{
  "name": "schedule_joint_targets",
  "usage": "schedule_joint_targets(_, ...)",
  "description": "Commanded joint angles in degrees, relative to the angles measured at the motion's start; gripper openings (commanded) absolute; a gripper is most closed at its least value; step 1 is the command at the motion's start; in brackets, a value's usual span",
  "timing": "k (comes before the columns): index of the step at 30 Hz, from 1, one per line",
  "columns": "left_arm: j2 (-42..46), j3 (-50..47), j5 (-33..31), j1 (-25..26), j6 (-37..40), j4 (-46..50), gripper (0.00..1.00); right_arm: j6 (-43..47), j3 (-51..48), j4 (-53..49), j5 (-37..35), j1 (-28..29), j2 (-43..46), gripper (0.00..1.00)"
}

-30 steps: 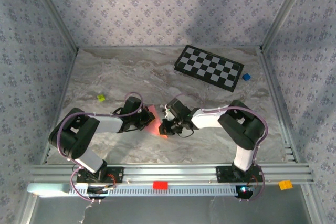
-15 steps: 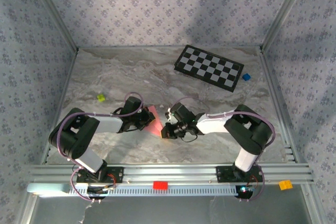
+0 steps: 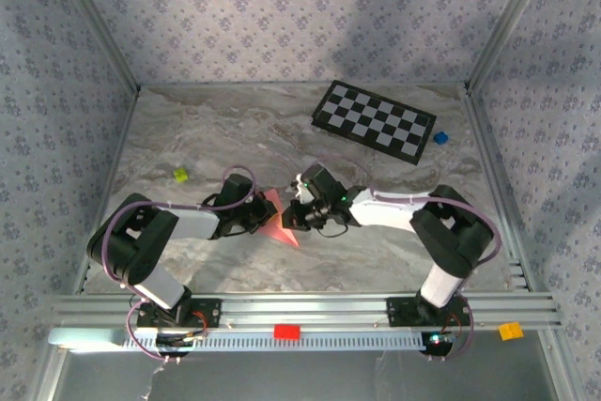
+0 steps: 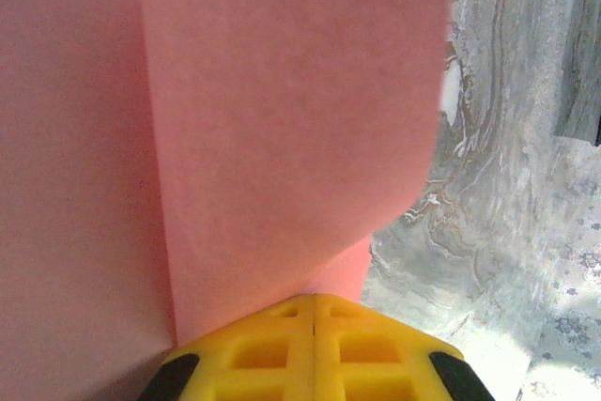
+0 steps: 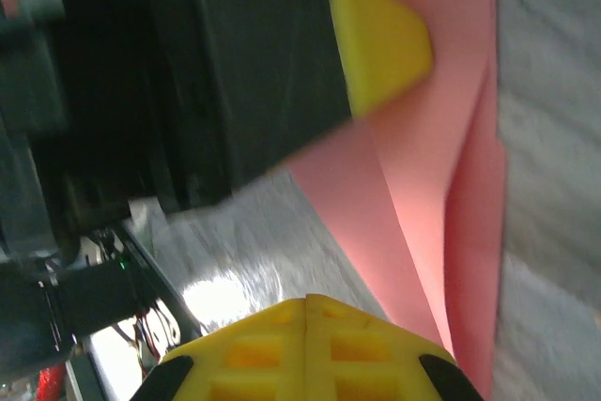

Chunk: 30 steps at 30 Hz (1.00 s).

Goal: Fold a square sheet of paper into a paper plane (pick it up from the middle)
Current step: Fourth fold the wing at the center of the table.

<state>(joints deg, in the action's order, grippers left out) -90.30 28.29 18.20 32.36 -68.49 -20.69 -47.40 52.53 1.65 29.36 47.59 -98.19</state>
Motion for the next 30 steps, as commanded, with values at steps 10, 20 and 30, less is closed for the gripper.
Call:
schedule_joint_targets(10, -0.8, -1.4, -2.47, -0.19, 0.11, 3.46, 0.0, -2.23, 4.37, -3.71, 1.33, -1.07, -9.05, 0.01)
schedule_joint_targets(20, -0.58, -1.4, -2.86, -0.24, 0.19, 4.15, 0.0, -3.82, -0.59, -1.45, 1.92, -0.25, -7.53, 0.01)
schedule_joint_targets(30, -0.45, -1.78, -3.41, -0.21, 0.02, 4.49, 0.0, -3.59, -4.23, -1.31, 0.81, 0.81, -3.99, 0.01)
